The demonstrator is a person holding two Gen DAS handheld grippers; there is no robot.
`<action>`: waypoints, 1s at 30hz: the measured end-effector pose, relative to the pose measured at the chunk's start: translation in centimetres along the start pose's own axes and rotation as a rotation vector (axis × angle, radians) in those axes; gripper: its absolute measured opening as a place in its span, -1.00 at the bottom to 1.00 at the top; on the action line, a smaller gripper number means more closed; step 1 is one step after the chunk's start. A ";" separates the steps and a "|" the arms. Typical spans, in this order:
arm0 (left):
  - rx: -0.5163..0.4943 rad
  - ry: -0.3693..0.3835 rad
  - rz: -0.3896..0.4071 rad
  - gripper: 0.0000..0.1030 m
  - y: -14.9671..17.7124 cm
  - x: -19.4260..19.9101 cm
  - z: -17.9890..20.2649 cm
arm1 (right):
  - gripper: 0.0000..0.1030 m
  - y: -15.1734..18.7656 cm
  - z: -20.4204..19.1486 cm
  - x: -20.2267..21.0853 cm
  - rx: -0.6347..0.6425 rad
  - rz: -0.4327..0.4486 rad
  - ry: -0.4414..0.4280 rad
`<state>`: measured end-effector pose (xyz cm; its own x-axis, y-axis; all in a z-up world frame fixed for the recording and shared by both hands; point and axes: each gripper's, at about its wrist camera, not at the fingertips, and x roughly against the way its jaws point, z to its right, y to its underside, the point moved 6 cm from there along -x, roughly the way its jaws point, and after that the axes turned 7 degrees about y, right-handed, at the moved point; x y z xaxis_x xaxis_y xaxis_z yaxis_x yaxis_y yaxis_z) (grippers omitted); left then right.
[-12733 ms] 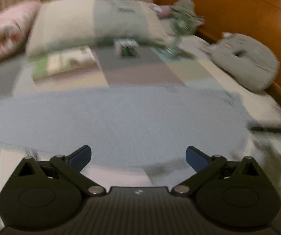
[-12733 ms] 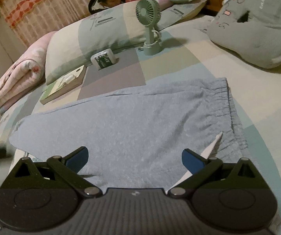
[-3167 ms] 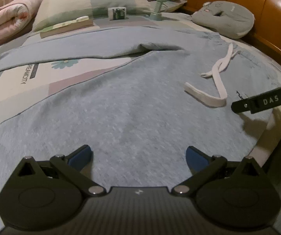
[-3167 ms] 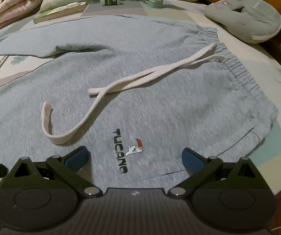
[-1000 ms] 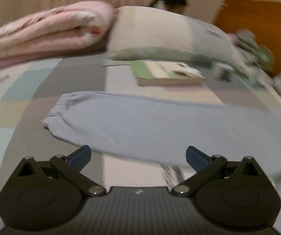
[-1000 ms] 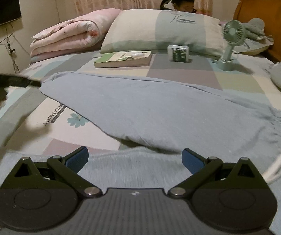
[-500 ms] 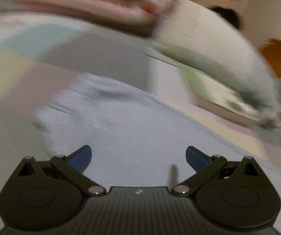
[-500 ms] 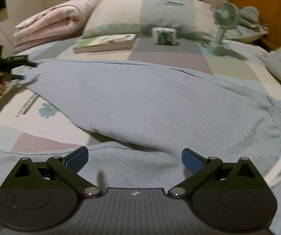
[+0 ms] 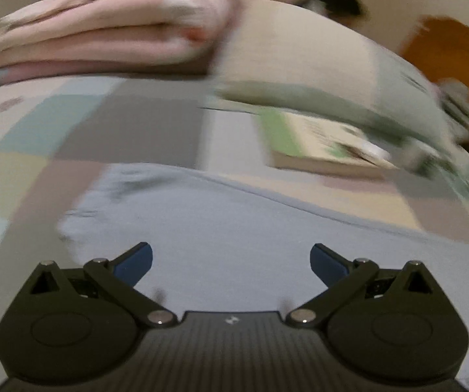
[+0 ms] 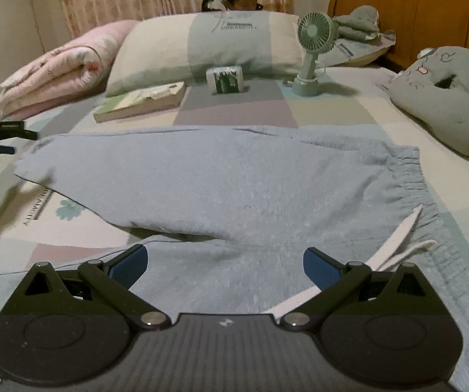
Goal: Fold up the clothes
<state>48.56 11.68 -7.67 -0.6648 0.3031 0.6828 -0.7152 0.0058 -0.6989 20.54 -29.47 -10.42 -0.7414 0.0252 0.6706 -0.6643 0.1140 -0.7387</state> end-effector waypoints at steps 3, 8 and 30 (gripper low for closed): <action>-0.077 0.094 -0.062 0.98 1.2 -1.3 5.5 | 1.00 0.6 0.3 1.1 -0.008 0.000 -0.010; -0.236 0.069 -0.120 0.98 3.8 -4.8 11.0 | 1.00 1.7 2.1 2.1 -0.057 -0.006 0.000; -0.192 -0.107 -0.163 0.98 5.0 -9.5 14.2 | 1.00 4.9 10.9 2.5 -0.193 -0.034 0.060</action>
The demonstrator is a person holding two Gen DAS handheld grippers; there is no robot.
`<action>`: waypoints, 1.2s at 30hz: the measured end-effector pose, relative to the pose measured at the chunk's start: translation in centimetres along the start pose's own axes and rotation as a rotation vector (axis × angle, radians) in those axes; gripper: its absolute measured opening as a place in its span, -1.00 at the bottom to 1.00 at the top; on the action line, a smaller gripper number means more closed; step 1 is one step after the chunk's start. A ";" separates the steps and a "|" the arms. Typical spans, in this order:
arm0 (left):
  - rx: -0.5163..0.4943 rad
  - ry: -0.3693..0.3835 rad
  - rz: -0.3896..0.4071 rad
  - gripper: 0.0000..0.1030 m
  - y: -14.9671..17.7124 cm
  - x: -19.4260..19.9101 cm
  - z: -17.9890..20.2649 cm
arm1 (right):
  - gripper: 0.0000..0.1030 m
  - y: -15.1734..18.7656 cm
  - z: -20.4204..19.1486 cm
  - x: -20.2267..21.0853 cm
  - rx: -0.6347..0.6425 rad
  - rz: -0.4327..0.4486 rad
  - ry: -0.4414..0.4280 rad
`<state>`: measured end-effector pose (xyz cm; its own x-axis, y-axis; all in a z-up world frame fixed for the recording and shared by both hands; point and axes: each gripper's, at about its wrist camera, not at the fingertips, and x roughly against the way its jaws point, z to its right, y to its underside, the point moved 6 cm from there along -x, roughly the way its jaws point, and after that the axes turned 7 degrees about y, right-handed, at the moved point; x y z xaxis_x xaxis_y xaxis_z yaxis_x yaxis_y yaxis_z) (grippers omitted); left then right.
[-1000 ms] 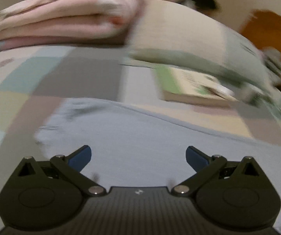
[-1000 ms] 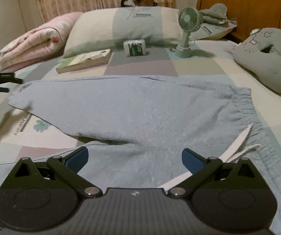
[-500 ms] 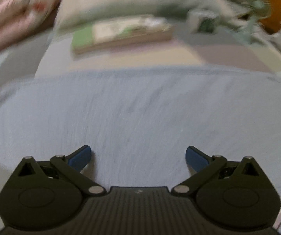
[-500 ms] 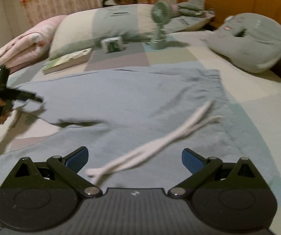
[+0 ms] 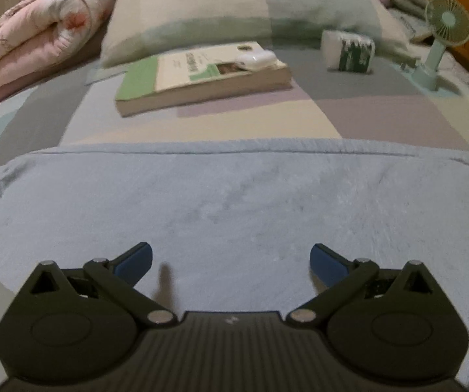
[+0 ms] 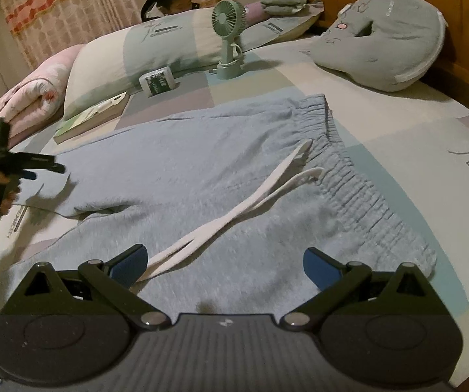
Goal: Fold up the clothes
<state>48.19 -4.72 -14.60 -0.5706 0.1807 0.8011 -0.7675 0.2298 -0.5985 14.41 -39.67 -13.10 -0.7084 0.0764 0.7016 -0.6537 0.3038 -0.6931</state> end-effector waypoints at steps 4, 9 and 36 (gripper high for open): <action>-0.134 -0.049 0.030 0.99 1.0 -0.9 2.8 | 1.00 0.0 0.8 -0.5 -0.012 -0.004 0.014; -0.189 -0.067 0.033 0.98 0.3 0.4 3.7 | 1.00 0.3 1.5 -0.5 -0.045 -0.010 0.020; -0.278 0.134 0.135 0.98 21.7 19.1 16.4 | 1.00 4.8 -0.2 -2.9 0.256 -0.049 -0.013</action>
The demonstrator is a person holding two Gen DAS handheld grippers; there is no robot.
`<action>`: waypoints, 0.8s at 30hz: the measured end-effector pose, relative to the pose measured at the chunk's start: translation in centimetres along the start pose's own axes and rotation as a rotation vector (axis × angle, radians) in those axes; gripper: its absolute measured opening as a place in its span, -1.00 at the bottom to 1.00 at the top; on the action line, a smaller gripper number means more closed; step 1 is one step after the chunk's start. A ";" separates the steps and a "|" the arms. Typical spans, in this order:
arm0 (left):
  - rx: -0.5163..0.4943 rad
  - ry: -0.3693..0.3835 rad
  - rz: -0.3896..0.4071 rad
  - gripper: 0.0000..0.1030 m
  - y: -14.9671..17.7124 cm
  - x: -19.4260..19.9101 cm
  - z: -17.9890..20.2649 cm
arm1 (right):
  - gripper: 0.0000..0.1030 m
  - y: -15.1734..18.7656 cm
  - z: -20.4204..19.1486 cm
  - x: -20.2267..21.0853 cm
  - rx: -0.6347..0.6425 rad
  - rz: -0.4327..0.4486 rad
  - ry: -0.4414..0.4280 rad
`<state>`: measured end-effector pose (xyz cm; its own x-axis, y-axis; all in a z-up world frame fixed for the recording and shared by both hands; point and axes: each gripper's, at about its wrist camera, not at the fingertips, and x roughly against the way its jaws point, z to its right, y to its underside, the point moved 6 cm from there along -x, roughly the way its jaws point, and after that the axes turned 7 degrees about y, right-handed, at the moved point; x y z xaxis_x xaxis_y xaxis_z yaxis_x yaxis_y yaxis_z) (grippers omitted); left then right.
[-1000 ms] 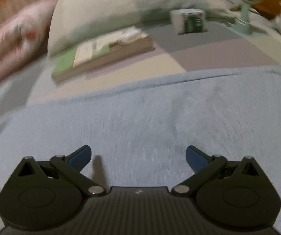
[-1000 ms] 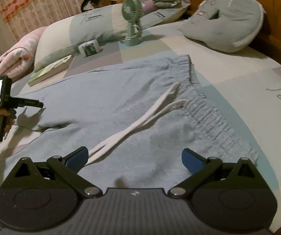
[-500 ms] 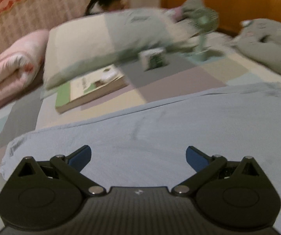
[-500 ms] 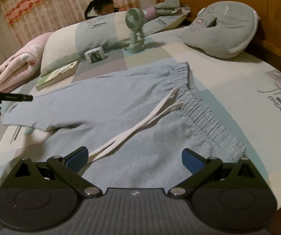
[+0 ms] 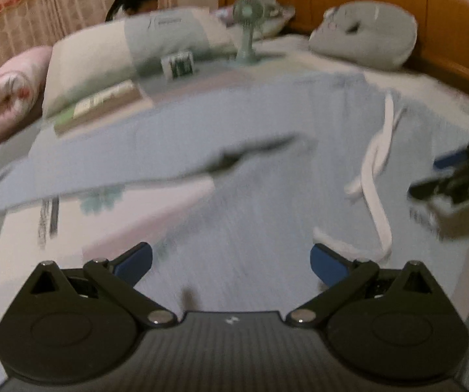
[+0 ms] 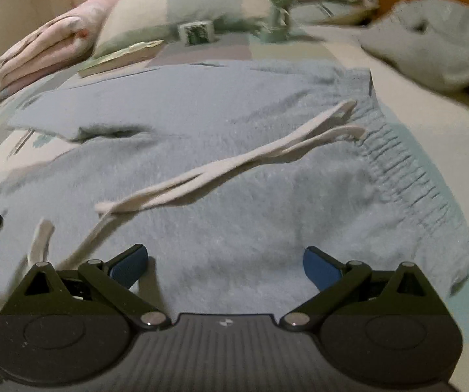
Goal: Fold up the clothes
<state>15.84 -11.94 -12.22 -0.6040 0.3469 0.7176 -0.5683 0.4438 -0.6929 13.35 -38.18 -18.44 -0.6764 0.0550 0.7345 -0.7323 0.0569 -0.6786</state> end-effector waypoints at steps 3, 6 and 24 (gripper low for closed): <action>0.024 -0.002 -0.012 0.98 2.0 0.2 1.3 | 1.00 1.2 0.8 0.7 0.056 0.028 0.010; 0.057 0.017 -0.026 0.99 3.2 0.1 2.0 | 1.00 1.7 0.9 1.0 0.111 0.047 -0.021; 0.057 -0.028 0.020 0.98 2.0 0.3 3.7 | 1.00 -3.8 4.1 -2.6 -0.043 0.004 -0.202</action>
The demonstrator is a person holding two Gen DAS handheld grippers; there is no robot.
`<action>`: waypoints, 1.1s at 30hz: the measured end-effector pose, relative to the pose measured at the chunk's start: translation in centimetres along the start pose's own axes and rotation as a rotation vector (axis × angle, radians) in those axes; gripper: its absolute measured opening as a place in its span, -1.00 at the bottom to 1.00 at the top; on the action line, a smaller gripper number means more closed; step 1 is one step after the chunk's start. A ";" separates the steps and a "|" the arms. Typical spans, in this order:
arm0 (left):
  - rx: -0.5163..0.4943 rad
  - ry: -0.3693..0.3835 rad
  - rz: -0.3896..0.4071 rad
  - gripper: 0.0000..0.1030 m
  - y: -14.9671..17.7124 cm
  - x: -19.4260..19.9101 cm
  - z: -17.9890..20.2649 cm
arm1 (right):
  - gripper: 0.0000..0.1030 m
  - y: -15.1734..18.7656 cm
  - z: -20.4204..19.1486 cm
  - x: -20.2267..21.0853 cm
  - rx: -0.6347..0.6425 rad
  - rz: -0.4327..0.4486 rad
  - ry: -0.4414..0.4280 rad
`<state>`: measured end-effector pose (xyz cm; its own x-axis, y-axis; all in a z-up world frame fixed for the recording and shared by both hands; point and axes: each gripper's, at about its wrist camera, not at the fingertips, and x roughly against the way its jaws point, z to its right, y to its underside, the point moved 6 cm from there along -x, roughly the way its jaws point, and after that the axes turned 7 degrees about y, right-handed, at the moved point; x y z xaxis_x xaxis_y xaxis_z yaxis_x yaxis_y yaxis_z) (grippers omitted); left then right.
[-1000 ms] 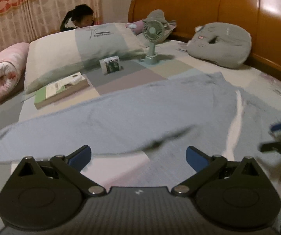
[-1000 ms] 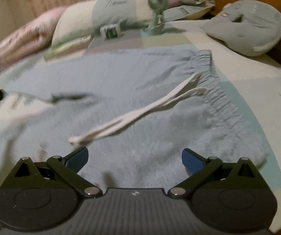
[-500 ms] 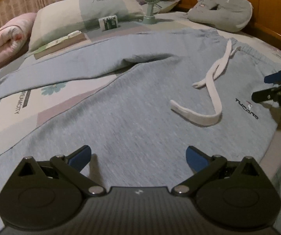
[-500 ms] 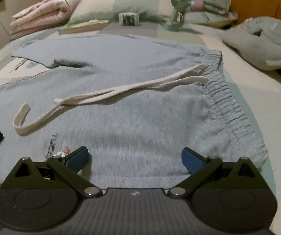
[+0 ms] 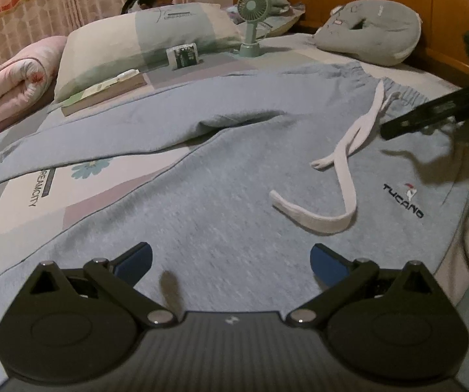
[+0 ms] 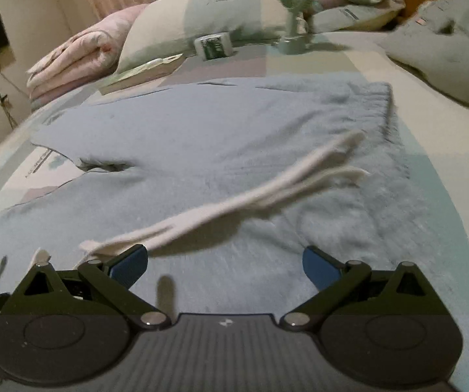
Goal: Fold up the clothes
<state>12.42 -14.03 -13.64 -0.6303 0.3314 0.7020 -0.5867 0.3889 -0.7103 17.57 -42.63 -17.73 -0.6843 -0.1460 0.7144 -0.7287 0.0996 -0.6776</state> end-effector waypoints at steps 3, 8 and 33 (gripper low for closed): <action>0.009 0.011 -0.003 0.98 -0.4 -0.6 0.4 | 1.00 0.5 1.0 0.8 0.010 -0.024 0.067; -0.011 0.016 0.014 0.98 -1.3 -0.7 1.5 | 1.00 -0.6 0.6 2.6 0.002 -0.001 0.013; -0.055 0.018 0.021 0.98 -2.3 -0.1 3.0 | 1.00 2.4 -0.7 2.2 0.265 -0.047 0.213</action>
<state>12.25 -17.53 -12.24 -0.6322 0.3554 0.6885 -0.5447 0.4281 -0.7212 14.27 -41.98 -17.67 -0.6609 0.0674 0.7474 -0.7461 -0.1659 -0.6448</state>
